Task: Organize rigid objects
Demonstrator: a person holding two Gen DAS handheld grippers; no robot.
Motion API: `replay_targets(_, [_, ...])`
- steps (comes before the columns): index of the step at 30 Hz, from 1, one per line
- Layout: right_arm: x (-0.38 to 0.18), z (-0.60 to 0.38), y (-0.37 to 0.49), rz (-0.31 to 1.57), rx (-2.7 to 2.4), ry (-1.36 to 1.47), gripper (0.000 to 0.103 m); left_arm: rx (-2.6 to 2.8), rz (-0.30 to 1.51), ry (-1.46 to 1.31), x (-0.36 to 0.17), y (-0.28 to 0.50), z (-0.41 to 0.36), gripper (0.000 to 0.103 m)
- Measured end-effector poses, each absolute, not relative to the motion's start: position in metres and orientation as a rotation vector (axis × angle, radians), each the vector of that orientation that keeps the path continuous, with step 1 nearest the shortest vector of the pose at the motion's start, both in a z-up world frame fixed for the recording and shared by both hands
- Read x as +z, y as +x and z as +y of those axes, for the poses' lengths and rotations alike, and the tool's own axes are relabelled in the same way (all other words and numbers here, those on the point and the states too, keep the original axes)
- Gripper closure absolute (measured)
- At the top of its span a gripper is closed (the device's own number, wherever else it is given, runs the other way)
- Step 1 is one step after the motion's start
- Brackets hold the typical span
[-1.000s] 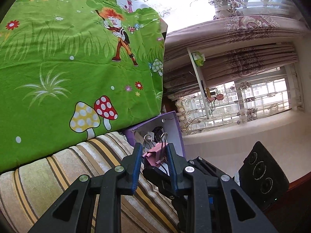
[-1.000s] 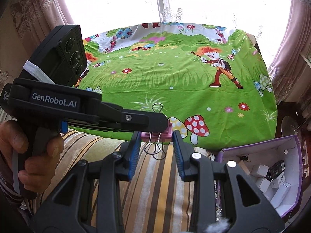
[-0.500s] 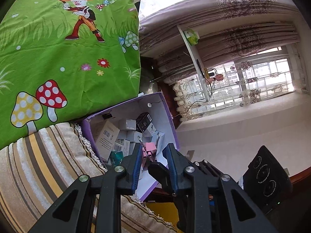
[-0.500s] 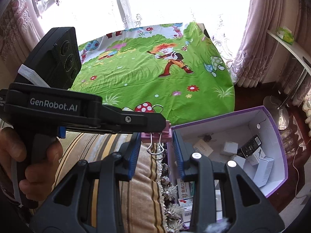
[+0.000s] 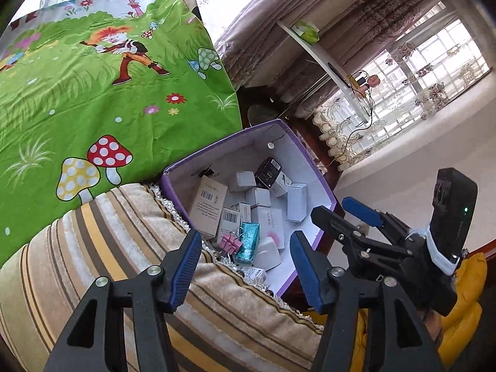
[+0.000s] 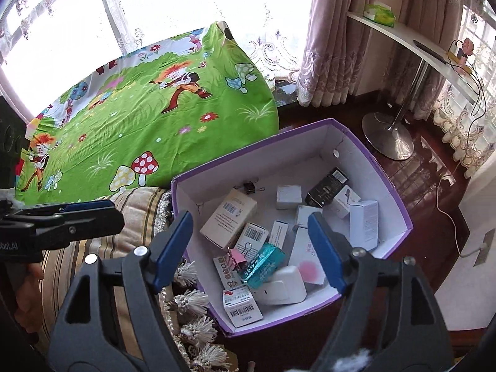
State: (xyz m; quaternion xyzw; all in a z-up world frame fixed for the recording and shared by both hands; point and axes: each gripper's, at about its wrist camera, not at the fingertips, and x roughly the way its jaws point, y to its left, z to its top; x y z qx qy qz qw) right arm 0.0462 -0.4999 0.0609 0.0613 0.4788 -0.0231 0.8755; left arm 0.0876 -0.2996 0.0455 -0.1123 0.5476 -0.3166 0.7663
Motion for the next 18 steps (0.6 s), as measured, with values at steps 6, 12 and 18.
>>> replay_targets(6, [0.058, -0.501, 0.015, 1.024, -0.119, 0.127, 0.017, -0.656, 1.189, -0.180, 0.035, 0.050, -0.300, 0.035])
replay_targets(12, [0.061, -0.504, -0.010, 1.007, -0.204, 0.103, 0.017, -0.666, 1.165, -0.171, 0.029, 0.046, -0.312, 0.015])
replay_targets(18, [0.061, -0.508, -0.015, 1.003, -0.240, 0.078, 0.017, -0.655, 1.159, -0.147, 0.026, 0.048, -0.323, 0.004])
